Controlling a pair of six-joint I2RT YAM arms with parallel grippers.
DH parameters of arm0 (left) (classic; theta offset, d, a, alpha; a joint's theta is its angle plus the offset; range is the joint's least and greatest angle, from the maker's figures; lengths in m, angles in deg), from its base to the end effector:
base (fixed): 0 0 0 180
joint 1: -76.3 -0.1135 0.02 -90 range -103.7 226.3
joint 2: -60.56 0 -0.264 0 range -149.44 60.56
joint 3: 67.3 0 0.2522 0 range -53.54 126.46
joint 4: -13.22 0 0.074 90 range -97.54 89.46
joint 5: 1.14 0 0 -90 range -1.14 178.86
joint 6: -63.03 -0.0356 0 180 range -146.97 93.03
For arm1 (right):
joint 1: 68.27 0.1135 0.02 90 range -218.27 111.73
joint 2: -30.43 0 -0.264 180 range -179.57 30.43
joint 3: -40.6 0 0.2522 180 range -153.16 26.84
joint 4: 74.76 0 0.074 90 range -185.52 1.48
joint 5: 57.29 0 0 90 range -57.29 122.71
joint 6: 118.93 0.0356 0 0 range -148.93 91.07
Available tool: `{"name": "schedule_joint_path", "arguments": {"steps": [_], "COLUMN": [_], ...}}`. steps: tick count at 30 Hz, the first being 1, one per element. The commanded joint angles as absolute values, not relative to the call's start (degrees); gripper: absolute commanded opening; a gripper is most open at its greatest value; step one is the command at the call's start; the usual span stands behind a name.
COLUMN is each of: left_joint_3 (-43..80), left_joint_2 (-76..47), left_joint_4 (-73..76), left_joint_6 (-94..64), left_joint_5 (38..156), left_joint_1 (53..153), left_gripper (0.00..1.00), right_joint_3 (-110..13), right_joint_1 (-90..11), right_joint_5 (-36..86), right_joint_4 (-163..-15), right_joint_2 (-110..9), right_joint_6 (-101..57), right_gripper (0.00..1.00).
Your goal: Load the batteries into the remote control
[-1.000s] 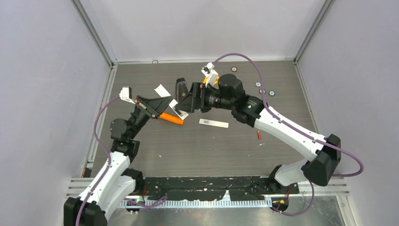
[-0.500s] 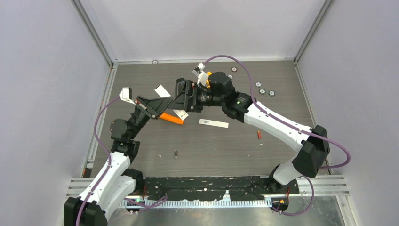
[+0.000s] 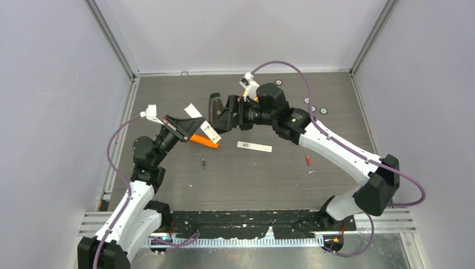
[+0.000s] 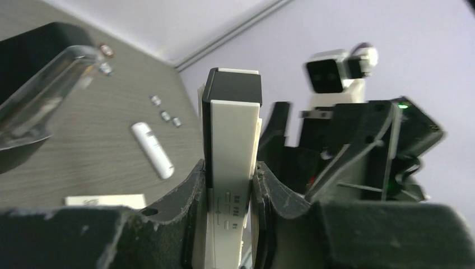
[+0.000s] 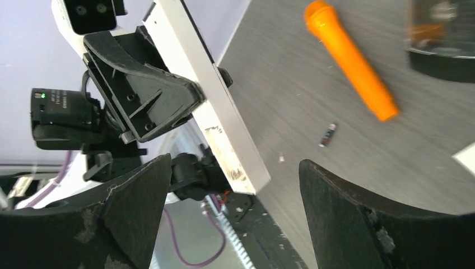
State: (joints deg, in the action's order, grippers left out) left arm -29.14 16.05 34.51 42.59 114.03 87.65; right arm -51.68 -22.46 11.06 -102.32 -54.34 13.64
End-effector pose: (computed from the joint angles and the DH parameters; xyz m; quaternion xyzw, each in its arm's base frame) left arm 0.1784 -0.0513 0.2981 -0.1382 0.6035 -0.6032 0.5028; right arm 0.2322 0.2577 0.3726 -0.1304 0.8015 0.5028 0.2964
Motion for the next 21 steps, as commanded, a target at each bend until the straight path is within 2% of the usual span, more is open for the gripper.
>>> {"name": "schedule_joint_path", "arguments": {"steps": [1,6,11,15,21], "left_joint_3": [-25.08,-19.21,-12.96,-10.26,-9.94], "left_joint_2": [17.76,19.83,22.08,23.99,26.56], "left_joint_4": [23.86,4.38,-10.17,-15.27,-16.86], "left_joint_6": [31.26,18.54,9.25,5.54,4.44], "left_joint_5": [111.74,100.58,83.80,74.95,71.59], "left_joint_1": [86.89,86.50,86.41,86.42,86.46], "left_gripper": [0.00,0.00,0.00,0.00,0.00], "right_joint_3": [-51.55,-46.59,-50.83,-56.87,-66.48], "right_joint_1": [-22.97,-21.02,-13.66,-10.89,-9.21], "right_joint_5": [18.71,23.39,33.82,39.40,40.64], "right_joint_4": [-108.11,-106.74,-109.64,-111.22,-114.62], "right_joint_2": [-48.56,-48.76,-59.34,-69.44,-82.62], "right_joint_6": [1.90,-2.31,-6.44,-7.69,-8.87], "right_gripper": [0.89,0.84,0.74,0.64,0.54]}}
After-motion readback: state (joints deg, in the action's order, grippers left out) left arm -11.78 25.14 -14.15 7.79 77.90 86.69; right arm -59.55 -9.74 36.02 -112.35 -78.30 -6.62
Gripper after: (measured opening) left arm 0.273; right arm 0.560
